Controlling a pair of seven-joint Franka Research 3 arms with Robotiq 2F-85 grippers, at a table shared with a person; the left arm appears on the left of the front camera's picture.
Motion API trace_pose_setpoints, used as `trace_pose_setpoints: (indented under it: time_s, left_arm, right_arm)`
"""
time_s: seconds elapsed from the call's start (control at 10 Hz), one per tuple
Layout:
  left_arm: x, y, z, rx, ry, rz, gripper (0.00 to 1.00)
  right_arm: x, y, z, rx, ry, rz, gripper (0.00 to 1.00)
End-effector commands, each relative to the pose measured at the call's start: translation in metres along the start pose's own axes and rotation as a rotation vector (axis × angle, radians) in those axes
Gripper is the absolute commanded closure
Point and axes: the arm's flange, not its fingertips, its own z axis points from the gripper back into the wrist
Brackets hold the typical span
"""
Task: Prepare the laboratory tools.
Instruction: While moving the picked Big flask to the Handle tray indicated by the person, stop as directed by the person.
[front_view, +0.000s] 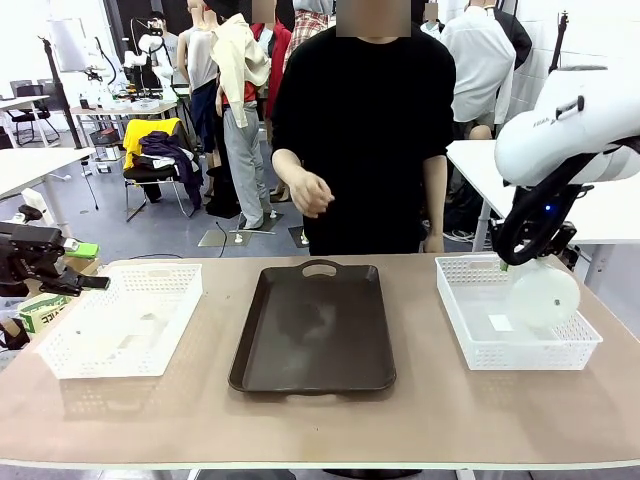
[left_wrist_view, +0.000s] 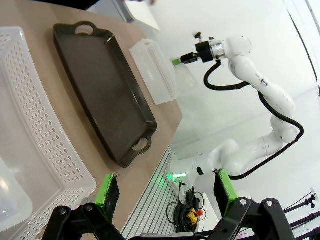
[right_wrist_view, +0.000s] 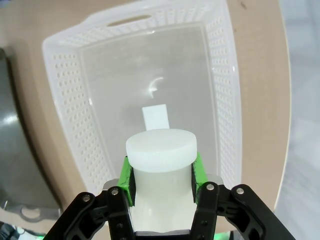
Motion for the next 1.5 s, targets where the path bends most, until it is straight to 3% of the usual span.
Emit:
trace_pose_setpoints:
  time_s: [0.0, 0.3, 0.7, 1.4]
  left_arm:
    - [0.001, -0.002, 0.001, -0.009, -0.010, -0.004, 0.00]
    - [0.001, -0.002, 0.001, -0.009, -0.010, -0.004, 0.00]
    - [0.001, -0.002, 0.001, -0.009, -0.010, -0.004, 0.00]
    - [0.001, -0.002, 0.001, -0.009, -0.010, -0.004, 0.00]
  right_arm:
    - [-0.025, 0.008, 0.024, 0.031, -0.007, 0.056, 1.00]
    - [-0.046, 0.038, 0.055, -0.037, -0.059, 0.080, 1.00]
    - [-0.048, 0.064, 0.059, -0.068, -0.069, 0.096, 1.00]
    - [-0.046, 0.065, 0.051, -0.044, -0.045, 0.118, 1.00]
